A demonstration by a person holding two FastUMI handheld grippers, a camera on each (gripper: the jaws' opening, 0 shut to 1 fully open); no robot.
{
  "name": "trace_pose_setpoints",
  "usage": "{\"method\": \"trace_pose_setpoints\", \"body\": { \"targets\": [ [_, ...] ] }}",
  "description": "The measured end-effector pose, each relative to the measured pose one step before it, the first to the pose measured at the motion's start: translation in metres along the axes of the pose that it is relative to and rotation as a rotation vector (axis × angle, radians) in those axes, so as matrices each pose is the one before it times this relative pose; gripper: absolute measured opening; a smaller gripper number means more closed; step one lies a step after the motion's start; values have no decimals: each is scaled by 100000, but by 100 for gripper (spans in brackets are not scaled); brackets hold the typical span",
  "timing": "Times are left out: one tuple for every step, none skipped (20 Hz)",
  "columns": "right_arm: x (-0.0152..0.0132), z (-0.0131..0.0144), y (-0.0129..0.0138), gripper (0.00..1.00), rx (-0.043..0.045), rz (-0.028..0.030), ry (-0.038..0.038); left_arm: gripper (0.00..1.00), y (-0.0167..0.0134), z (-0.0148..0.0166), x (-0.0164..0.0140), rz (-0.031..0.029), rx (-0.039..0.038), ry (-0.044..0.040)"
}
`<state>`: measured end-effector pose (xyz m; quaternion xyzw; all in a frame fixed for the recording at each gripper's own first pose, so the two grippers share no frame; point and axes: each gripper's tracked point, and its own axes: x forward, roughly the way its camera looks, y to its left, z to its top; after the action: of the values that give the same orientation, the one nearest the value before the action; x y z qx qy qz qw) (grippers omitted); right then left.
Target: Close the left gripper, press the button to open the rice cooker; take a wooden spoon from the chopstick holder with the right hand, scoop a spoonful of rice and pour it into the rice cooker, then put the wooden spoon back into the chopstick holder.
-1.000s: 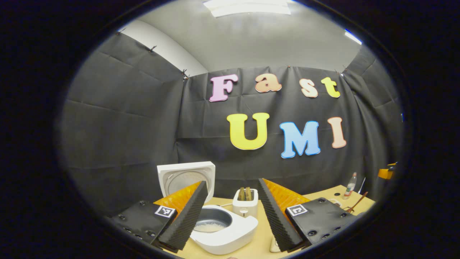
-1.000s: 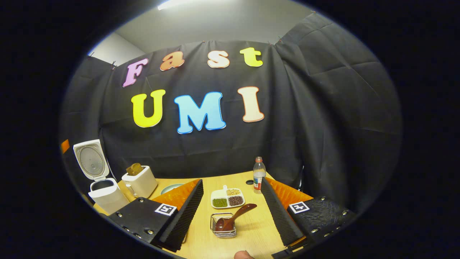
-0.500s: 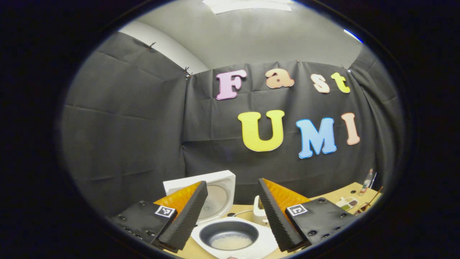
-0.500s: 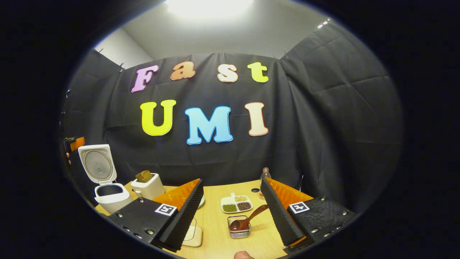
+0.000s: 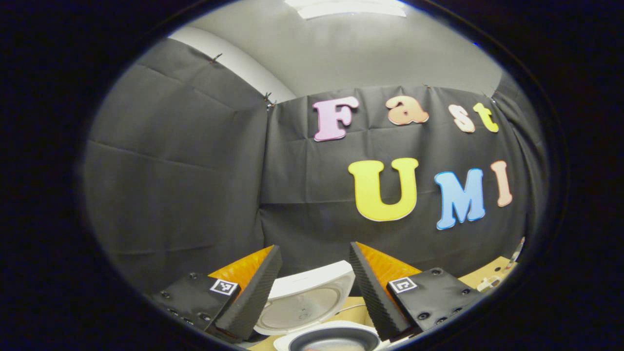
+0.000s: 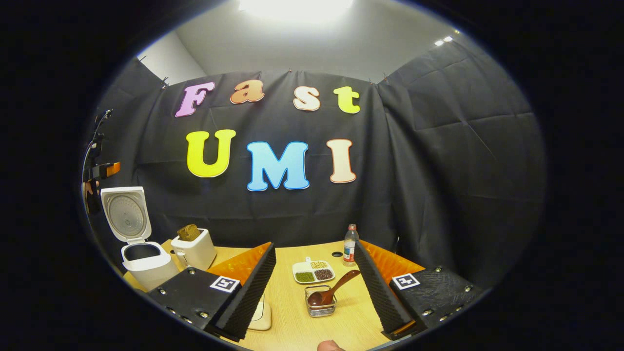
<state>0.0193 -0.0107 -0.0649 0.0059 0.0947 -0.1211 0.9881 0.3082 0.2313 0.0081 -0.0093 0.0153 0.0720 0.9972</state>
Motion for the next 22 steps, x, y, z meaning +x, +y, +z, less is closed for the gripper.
{"method": "trace_pose_setpoints", "body": {
  "targets": [
    [-136, -252, -87, 98, 205, -464, 372, 97, 491, -401, 1229, 1544, -354, 1499],
    [-67, -339, -59, 98, -2, -264, 560, 97, 446, -577, 1094, 1662, 585, 1646],
    [-62, -261, -116, 98, -184, -535, 567, 97, 608, -597, 811, 1875, 653, 2134],
    [-102, -264, -258, 98, -311, -475, 664, 95, 427, -848, 716, 887, 346, 907],
    [-46, -234, -212, 98, -285, -267, 580, 95, -132, -534, 1316, 1324, -137, 1831],
    [8, -280, -174, 98, -313, -237, 690, 96, -117, -770, 1020, 719, -504, 2567],
    [-94, -139, -196, 98, -402, -188, 196, 95, -199, -747, 747, 218, -380, 2757],
    [28, 65, -58, 98, -339, 340, -273, 97, 98, -975, 690, 920, -616, 2340],
    [23, -26, -180, 98, -73, 171, -105, 97, 308, -703, 533, 1352, -398, 1875],
    [16, -102, -246, 98, 103, 19, 132, 97, 508, -921, 445, 1699, -440, 2548],
    [55, -62, -132, 98, 117, 218, 201, 96, 387, -803, 348, 2177, -661, 1970],
    [176, -1, -19, 98, 84, 186, 169, 96, 162, -333, 237, 2345, -309, 1406],
    [97, 27, -70, 98, -128, 397, 277, 99, 145, 169, 250, 1169, 614, -704],
    [107, 14, -62, 98, -350, 697, 178, 94, 10, -174, -2, 679, 424, 1274],
    [53, 149, -65, 98, -422, 660, -319, 91, -53, -36, 33, 426, 399, -8],
    [144, 108, -126, 98, -396, 516, -557, 91, 94, 56, -107, 522, -182, 394],
    [38, 192, -87, 98, -204, 604, -331, 92, -113, -36, -114, 206, -821, 636],
    [115, -36, -123, 98, -14, 642, -49, 91, -52, -60, -210, 329, -619, 591],
    [85, -3, -175, 98, 121, 651, -98, 99, -116, -162, -377, 32, -352, 706],
    [156, -10, -98, 98, 73, 760, -84, 95, -239, -240, -492, 18, -148, 463],
    [78, 9, -300, 98, 167, 490, 235, 92, -321, -260, -730, 34, -431, 200],
    [138, 56, -184, 98, 248, 842, 46, 93, -444, -208, -663, -122, 344, 61]
  ]
}}
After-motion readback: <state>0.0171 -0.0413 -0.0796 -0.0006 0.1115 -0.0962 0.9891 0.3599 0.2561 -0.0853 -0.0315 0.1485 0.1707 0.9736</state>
